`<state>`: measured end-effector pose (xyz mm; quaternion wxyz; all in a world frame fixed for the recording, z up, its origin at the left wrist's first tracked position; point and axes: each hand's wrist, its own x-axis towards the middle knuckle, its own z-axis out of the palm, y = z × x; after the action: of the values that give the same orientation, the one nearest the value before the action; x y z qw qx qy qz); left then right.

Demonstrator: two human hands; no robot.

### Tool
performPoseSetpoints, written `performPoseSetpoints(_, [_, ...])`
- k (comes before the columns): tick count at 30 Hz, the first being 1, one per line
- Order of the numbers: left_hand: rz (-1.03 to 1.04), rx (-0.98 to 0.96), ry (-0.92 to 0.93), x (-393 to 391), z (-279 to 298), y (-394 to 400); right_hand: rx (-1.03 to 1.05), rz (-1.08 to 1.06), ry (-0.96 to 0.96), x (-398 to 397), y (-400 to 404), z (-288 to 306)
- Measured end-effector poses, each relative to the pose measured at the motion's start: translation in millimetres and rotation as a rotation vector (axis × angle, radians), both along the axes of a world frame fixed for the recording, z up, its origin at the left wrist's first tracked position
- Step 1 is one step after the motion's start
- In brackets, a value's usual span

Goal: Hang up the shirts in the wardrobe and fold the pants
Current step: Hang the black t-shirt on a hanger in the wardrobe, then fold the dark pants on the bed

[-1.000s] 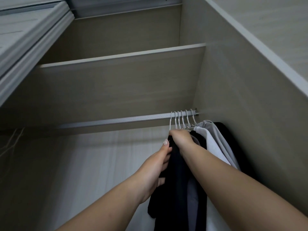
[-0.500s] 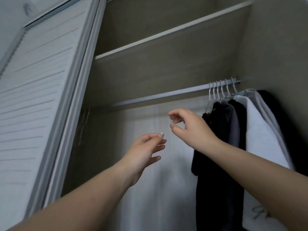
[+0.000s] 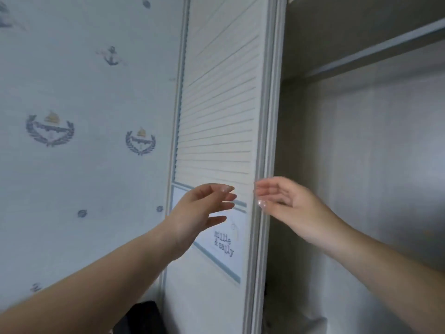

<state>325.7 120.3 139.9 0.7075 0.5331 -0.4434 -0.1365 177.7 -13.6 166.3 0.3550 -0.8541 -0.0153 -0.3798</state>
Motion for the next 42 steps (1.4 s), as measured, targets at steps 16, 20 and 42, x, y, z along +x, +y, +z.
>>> performPoseSetpoints(16, [0.920, 0.031, 0.359, -17.8, -146.7, 286.6, 0.087, 0.845, 0.383, 150.4, 227.1, -133.3])
performPoseSetpoints(20, [1.170, 0.049, 0.488, -70.2, -196.4, 350.6, 0.096, 1.067, 0.490, 151.1, 294.7, -180.4])
performPoseSetpoints(42, [1.778, -0.135, 0.990, -327.6, -365.2, 640.1, -0.071, 1.587, 0.950, 26.1, 670.7, -345.1])
